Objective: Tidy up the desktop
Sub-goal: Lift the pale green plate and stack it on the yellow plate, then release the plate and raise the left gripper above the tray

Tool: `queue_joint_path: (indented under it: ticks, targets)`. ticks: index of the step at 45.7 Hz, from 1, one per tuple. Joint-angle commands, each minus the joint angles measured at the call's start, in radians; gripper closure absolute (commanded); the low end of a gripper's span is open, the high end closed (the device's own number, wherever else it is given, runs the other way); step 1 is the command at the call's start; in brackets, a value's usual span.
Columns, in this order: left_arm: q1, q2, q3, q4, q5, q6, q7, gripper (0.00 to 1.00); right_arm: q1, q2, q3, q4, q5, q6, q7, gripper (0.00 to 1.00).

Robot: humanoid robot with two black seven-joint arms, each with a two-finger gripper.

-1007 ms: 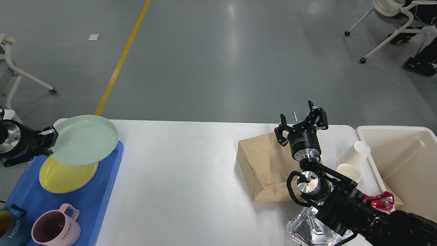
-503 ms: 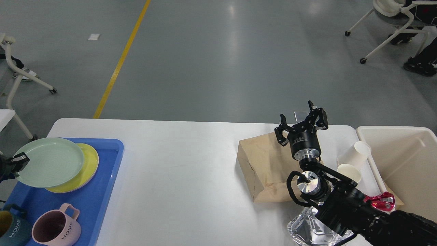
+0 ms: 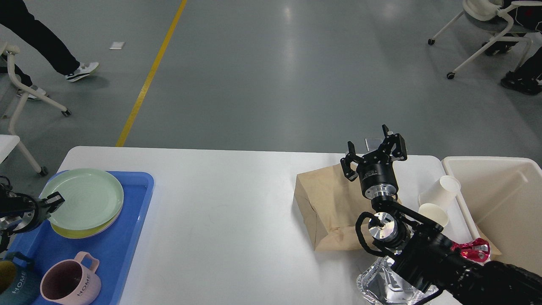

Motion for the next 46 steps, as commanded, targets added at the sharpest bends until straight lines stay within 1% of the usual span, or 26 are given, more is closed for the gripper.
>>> queue_joint_path:
  ticks: [1,7,10,17,24,26,28,30,32,35,38,42,46]
  targets:
    - [0.013,-0.012,-0.003,0.0,0.0,0.017,0.0,0.98,0.0,0.0,0.0,0.0,0.0,0.0,0.0,0.0]
    - [0.014,-0.012,-0.004,0.006,0.001,0.022,0.002,0.94,0.0,0.0,0.0,0.0,0.0,0.0,0.0,0.0]
    - [0.016,-0.012,-0.004,0.008,0.002,0.022,0.002,0.89,0.0,0.0,0.0,0.0,0.0,0.0,0.0,0.0]
    - [0.013,-0.012,-0.004,0.011,0.002,0.022,0.003,0.63,0.0,0.0,0.0,0.0,0.0,0.0,0.0,0.0]
    - [0.009,-0.012,-0.004,0.008,0.0,0.016,0.008,0.46,0.0,0.0,0.0,0.0,0.0,0.0,0.0,0.0]
    - [0.006,-0.01,-0.004,0.005,0.0,0.01,0.009,0.4,0.0,0.0,0.0,0.0,0.0,0.0,0.0,0.0]
    - [0.005,-0.009,-0.004,0.003,-0.002,0.01,0.008,0.3,0.0,0.0,0.0,0.0,0.0,0.0,0.0,0.0]
    - [0.0,-0.006,-0.009,-0.003,-0.002,0.01,0.012,0.18,0.0,0.0,0.0,0.0,0.0,0.0,0.0,0.0]
    - [-0.006,0.001,-0.015,-0.008,-0.002,0.007,0.014,0.09,0.0,0.0,0.0,0.0,0.0,0.0,0.0,0.0]
    - [-0.021,0.011,-0.029,-0.012,0.002,-0.004,0.016,0.07,0.0,0.0,0.0,0.0,0.0,0.0,0.0,0.0]
    - [-0.04,0.04,-0.049,-0.021,0.002,-0.033,0.014,0.05,0.0,0.0,0.0,0.0,0.0,0.0,0.0,0.0]
    - [-0.041,0.073,-0.081,-0.021,0.0,-0.099,0.002,0.04,0.0,0.0,0.0,0.0,0.0,0.0,0.0,0.0]
    - [-0.043,0.093,-0.107,-0.021,0.0,-0.191,0.003,0.04,0.0,0.0,0.0,0.0,0.0,0.0,0.0,0.0]
